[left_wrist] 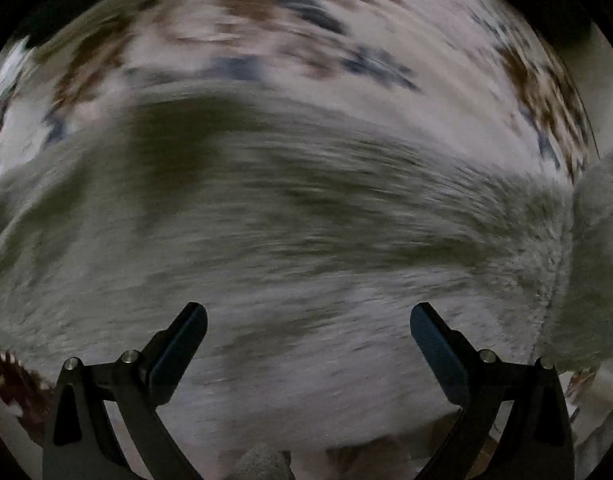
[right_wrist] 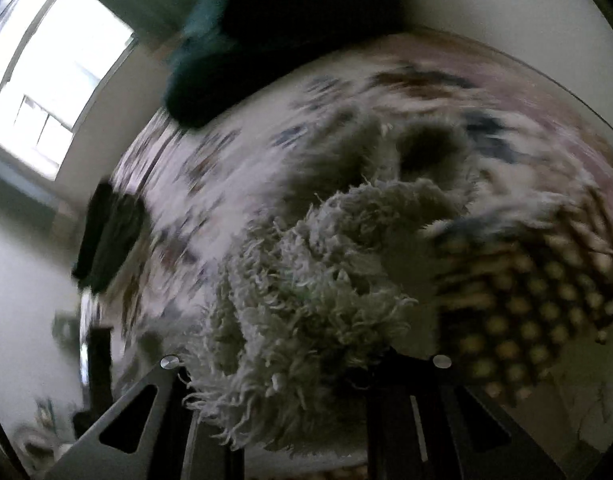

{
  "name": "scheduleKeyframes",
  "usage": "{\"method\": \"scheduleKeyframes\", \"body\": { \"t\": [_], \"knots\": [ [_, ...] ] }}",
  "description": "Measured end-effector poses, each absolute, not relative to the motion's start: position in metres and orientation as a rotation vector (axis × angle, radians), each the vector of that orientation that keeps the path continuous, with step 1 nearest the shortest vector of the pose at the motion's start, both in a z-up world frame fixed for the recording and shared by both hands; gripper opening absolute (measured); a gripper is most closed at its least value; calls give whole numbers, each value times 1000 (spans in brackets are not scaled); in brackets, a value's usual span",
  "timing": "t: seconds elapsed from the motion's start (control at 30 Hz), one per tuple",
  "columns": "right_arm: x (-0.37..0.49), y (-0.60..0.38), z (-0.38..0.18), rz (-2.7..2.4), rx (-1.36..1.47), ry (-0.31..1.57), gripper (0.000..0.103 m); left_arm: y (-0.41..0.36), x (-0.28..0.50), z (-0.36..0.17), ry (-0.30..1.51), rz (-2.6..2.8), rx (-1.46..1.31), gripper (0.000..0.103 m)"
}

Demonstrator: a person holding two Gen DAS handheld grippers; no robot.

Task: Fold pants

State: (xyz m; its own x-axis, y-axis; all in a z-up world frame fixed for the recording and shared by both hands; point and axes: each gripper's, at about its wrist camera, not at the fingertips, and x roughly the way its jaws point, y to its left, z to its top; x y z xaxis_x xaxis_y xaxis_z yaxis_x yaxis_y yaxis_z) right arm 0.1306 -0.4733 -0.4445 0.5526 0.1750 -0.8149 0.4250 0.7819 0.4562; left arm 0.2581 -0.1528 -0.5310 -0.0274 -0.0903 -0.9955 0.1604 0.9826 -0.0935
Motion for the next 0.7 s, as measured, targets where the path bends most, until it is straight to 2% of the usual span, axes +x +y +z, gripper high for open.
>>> {"method": "scheduleKeyframes", "body": {
  "t": [0.17,0.33,0.43,0.5,0.53,0.57,0.7],
  "knots": [
    [170,-351,-470,15,502,1133,18,-53,259,-517,1553,-80,-39,103],
    [176,-237,-516,156,351,1316,19,18,254,-529,1560,27,-93,103],
    [179,-222,-543,165,422,1453,30,43,258,-531,1559,33,-168,103],
    [179,-227,-539,187,490,1473,47,44,260,-523,1540,-15,-225,103],
    [177,-237,-531,212,577,1468,64,43,262,-520,1535,-34,-236,103],
    [175,-245,-528,222,636,1464,77,35,265,-515,1526,-87,-263,103],
    [151,-304,-510,124,883,1435,79,-15,280,-510,1529,-251,-325,103]
  ]
}}
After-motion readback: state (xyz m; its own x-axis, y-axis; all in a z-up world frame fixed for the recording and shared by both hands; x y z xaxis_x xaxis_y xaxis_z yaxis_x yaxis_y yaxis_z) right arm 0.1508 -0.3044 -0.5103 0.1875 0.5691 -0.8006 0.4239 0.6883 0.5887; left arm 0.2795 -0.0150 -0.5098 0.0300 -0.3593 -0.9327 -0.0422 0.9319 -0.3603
